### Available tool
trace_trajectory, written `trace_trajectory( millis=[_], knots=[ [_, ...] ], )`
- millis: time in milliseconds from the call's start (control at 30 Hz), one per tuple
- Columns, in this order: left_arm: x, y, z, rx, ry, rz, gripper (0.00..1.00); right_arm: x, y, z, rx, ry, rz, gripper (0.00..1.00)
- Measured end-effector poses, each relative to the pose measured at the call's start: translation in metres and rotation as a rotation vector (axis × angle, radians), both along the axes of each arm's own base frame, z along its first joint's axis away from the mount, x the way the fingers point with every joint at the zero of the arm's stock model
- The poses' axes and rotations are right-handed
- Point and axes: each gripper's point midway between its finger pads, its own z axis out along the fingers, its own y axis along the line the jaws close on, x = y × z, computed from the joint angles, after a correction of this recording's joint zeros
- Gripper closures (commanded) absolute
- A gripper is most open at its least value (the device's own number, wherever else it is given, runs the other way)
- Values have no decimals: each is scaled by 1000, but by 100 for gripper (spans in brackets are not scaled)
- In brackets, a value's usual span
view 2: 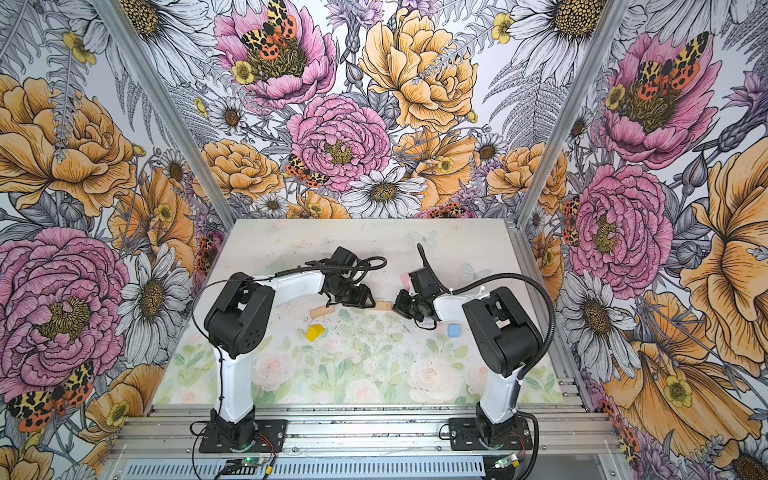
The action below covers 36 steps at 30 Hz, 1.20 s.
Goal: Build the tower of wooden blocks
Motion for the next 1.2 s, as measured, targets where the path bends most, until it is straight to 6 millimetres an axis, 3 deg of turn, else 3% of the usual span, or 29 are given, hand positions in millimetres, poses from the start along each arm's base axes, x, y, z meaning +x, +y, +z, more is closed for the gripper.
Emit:
trace_trajectory(
  millis=[133,267,400,500,700,833,1000,1200],
  knots=[
    [0,7,3,11,-4,13,56,-2,-5,7,-28,-13,3,100],
    [0,12,22,9,-43,26,56,-5,-12,22,-65,-40,5,100],
    [2,24,59,-13,-122,53,56,0,-16,52,-97,-104,4,96],
    [5,42,95,-45,-200,95,55,5,-7,80,-133,-173,24,91],
    [8,110,159,-111,-385,298,52,2,49,127,-191,-296,154,74],
    [-1,155,186,-127,-505,473,51,4,95,138,-271,-346,254,61],
    [-19,193,212,-126,-638,641,49,-5,156,117,-337,-344,407,50],
    [-37,218,237,-123,-750,752,45,-19,201,77,-416,-299,544,36]
  ],
)
